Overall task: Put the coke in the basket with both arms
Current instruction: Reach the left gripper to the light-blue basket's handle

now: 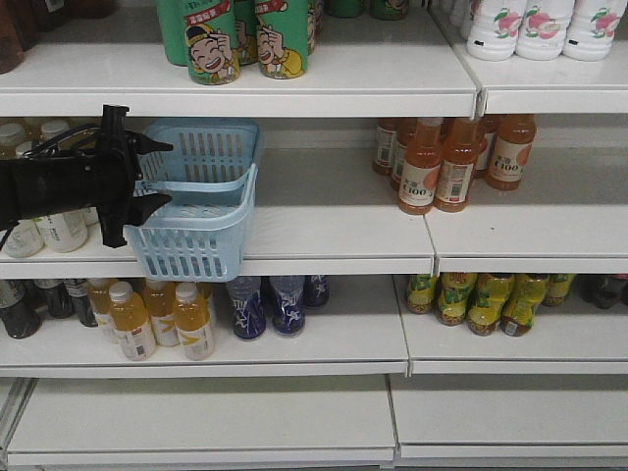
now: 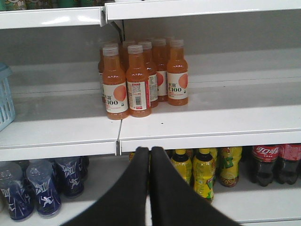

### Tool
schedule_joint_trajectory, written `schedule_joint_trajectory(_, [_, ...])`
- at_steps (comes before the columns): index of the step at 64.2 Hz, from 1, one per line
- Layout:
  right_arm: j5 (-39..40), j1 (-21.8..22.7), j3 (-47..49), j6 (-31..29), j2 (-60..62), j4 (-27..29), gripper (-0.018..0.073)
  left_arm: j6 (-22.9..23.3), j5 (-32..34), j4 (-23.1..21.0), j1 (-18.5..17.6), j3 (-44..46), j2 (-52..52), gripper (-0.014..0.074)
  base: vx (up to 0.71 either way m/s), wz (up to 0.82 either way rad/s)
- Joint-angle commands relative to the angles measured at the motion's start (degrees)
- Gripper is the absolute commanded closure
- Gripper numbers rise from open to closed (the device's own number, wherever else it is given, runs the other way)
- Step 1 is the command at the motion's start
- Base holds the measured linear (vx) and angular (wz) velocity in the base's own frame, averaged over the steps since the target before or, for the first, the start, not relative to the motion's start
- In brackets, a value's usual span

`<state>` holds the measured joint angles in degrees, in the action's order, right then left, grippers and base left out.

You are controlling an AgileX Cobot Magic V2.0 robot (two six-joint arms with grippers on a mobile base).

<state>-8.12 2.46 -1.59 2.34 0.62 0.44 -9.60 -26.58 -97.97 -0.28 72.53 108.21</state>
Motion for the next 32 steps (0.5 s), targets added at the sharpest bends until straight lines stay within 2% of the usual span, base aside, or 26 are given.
schedule_joint_trajectory(1, [4.52,0.28,-0.65,-0.21,1.01,-0.44,0.0568,0.33,-1.64,-4.23,-0.53,2.55,-1.67,0.0101,0.00,0.00])
schedule_joint_trajectory(8, [4.52,0.28,-0.65,-0.21,1.01,-0.44,0.0568,1.99,-1.27,-4.23,-0.53,3.38,-0.40,0.0104,0.00,0.00])
schedule_joint_trajectory(19, [4.52,0.28,-0.65,-0.21,1.01,-0.44,0.0568,1.99,-2.41,-4.23,-0.53,5.71,1.52,0.0148,0.00,0.00])
schedule_joint_trajectory(32, [4.52,0.28,-0.65,-0.21,1.01,-0.44,0.0568,1.58,-3.64,-4.23,-0.53,7.07,2.33,0.0281,0.00,0.00])
